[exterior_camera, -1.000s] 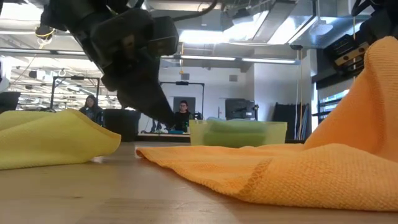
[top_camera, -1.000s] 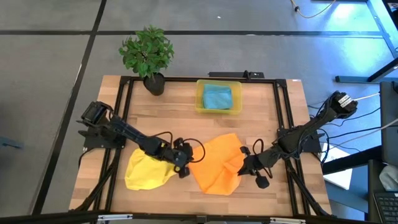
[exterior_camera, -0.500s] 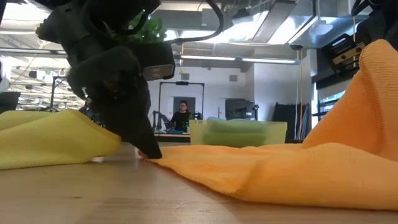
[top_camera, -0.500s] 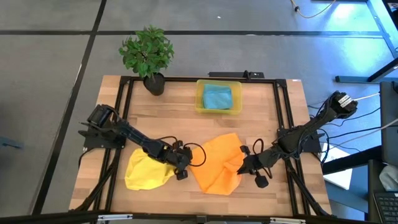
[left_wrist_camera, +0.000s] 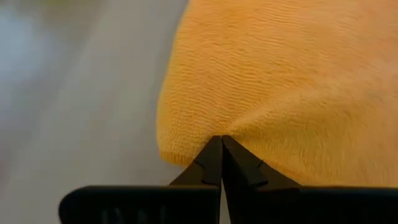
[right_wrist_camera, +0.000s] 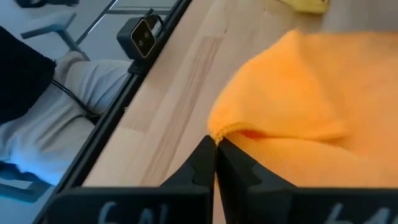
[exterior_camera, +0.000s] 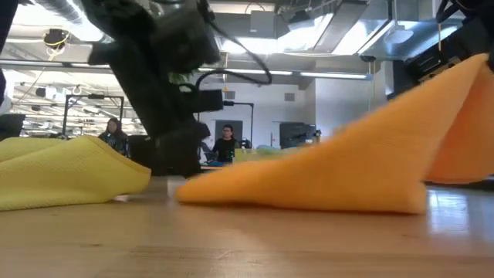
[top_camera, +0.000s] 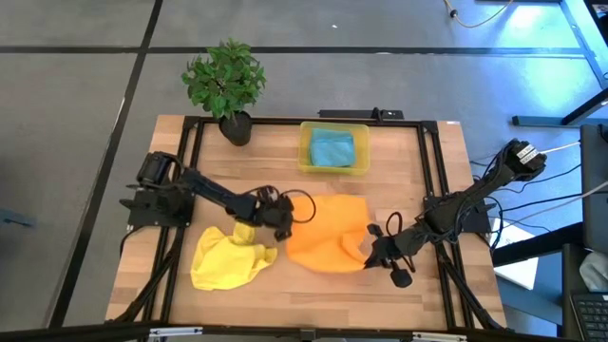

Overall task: Fold microfiber towels
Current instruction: Fold the orange microfiber towel

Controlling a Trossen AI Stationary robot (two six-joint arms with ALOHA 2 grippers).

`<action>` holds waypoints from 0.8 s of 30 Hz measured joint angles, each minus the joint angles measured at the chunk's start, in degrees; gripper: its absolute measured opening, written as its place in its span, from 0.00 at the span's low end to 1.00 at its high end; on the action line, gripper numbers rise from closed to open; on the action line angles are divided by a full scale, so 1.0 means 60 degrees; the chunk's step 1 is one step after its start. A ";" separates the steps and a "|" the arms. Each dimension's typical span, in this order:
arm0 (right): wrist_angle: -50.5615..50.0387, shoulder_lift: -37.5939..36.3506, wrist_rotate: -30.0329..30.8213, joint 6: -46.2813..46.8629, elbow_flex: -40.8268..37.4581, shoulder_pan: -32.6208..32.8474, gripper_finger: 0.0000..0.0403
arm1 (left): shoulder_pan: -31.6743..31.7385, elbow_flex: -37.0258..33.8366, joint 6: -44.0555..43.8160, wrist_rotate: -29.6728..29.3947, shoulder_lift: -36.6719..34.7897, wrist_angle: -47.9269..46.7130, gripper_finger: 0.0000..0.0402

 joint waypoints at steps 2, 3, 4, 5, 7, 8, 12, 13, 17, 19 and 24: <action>-0.0045 0.0000 -0.0210 0.0079 0.0000 0.0000 0.03 | 0.0338 -0.0001 0.0006 -0.0306 0.0000 -0.0218 0.00; -0.0041 0.0000 -0.0296 0.0147 0.0000 0.0000 0.03 | 0.0508 -0.0007 0.0042 -0.0428 0.0004 -0.0288 0.00; -0.0039 0.0000 -0.0344 0.0233 0.0000 0.0000 0.03 | 0.0676 -0.0008 0.0124 -0.0509 0.0005 -0.0328 0.00; -0.0041 0.0000 -0.0345 0.0245 0.0000 0.0000 0.03 | 0.0850 -0.0011 0.0256 -0.0549 0.0011 -0.0336 0.00; -0.0040 0.0000 -0.0341 0.0246 0.0000 0.0000 0.03 | 0.1119 -0.0007 0.0400 -0.0469 -0.0011 -0.0336 0.00; -0.0041 0.0000 -0.0341 0.0246 0.0000 0.0000 0.03 | 0.1220 -0.0005 0.0472 -0.0278 -0.0065 -0.0335 0.00; -0.0041 0.0000 -0.0341 0.0246 0.0000 0.0000 0.03 | 0.1355 0.0033 0.0617 0.0754 -0.0391 -0.0424 0.00; -0.0047 0.0000 -0.0341 0.0246 0.0000 0.0000 0.03 | 0.1321 0.0033 0.0619 0.0915 -0.0508 -0.0438 0.00; 0.0000 0.0174 -0.0334 0.0329 -0.0022 -0.0001 0.03 | 0.1147 0.0043 0.0659 0.1016 -0.0991 -0.0471 0.00; 0.0005 0.0405 -0.0327 0.0530 -0.0080 -0.0022 0.03 | 0.1076 0.0047 0.0670 0.1014 -0.1191 -0.0520 0.00; 0.0117 0.1258 -0.0296 0.0742 -0.0080 -0.0083 0.10 | 0.0811 0.0055 0.0670 0.0984 -0.1608 -0.0467 0.00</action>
